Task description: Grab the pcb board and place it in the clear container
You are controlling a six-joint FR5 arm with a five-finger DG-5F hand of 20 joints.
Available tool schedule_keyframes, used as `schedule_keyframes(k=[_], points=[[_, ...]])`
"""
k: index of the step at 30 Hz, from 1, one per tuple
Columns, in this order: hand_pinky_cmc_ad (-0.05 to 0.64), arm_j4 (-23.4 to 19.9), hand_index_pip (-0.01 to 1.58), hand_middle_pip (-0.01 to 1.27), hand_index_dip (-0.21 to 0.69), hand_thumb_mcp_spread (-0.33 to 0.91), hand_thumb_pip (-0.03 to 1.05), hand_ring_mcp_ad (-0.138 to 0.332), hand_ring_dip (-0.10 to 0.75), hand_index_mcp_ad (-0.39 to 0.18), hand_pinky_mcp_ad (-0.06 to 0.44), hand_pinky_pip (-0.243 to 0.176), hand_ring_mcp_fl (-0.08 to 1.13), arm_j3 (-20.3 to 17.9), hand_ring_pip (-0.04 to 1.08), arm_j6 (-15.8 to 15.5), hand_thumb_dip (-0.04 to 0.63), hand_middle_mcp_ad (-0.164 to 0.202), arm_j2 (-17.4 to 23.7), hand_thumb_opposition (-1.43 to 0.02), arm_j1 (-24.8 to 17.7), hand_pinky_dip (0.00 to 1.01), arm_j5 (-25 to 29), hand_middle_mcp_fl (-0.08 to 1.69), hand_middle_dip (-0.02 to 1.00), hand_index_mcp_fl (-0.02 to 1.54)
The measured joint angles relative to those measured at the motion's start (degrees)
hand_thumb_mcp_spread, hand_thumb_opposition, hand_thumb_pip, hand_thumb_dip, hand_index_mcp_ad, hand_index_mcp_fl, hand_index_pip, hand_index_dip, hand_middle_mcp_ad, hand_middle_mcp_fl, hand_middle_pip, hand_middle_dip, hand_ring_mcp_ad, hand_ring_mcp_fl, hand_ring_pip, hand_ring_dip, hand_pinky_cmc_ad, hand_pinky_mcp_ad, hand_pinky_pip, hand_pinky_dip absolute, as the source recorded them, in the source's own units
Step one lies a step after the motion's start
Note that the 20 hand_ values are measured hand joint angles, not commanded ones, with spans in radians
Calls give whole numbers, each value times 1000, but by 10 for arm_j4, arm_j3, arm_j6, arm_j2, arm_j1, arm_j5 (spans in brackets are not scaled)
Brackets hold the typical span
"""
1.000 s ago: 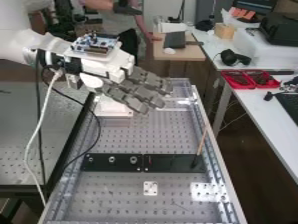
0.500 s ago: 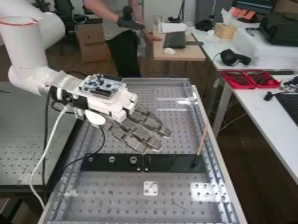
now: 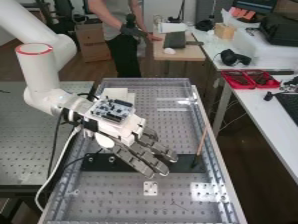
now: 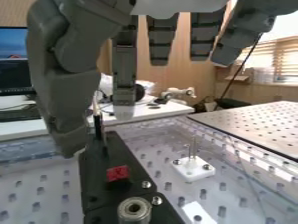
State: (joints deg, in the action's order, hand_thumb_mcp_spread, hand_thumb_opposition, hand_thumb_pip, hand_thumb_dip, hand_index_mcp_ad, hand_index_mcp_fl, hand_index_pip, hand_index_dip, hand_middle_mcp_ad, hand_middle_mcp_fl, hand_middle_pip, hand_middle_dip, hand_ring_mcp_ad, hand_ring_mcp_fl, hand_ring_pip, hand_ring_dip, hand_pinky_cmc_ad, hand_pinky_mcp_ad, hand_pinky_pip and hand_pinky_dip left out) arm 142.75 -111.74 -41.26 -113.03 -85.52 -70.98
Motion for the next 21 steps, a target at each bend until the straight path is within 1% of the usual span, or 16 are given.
schedule_keyframes(k=[2, 4, 6, 9, 13, 15, 17, 21], points=[[293, -6, 1216, 145, 202, 569, 332, 188, 21, -108, 164, -75, 2, 2, 86, -4, 162, 44, -7, -768, 3, 192, -4, 5, 126, 176], [293, -12, 1246, 145, 202, 588, 332, 192, 26, -108, 150, -75, 0, 5, 93, -7, 162, 40, -14, -771, 5, 195, -9, 2, 127, 173], [290, -19, 1281, 141, 202, 585, 332, 180, 35, -115, 150, -75, 2, 6, 91, -9, 162, 40, -18, -775, 7, 195, -13, 5, 126, 161], [290, -32, 1297, 145, 202, 583, 332, 178, 37, -117, 152, -75, 2, 7, 87, -13, 164, 40, -26, -771, 10, 195, -22, 5, 131, 159], [290, -51, 1321, 147, 201, 600, 332, 175, 42, -119, 152, -73, 2, 6, 89, -31, 175, 38, -35, -791, 18, 190, -44, 5, 140, 136], [290, -59, 1330, 148, 202, 600, 332, 173, 45, -126, 147, -59, 2, 6, 93, -34, 175, 42, -39, -787, 22, 195, -51, 5, 140, 141], [293, -64, 1344, 148, 187, 600, 332, 171, 47, -117, 145, -59, 3, 5, 94, -35, 175, 42, -41, -787, 25, 195, -55, 5, 140, 140], [293, -86, 1393, 145, 188, 600, 332, 169, 51, -117, 143, -58, 21, 2, 87, -31, 175, 40, -48, -785, 29, 195, -59, 5, 140, 141]])
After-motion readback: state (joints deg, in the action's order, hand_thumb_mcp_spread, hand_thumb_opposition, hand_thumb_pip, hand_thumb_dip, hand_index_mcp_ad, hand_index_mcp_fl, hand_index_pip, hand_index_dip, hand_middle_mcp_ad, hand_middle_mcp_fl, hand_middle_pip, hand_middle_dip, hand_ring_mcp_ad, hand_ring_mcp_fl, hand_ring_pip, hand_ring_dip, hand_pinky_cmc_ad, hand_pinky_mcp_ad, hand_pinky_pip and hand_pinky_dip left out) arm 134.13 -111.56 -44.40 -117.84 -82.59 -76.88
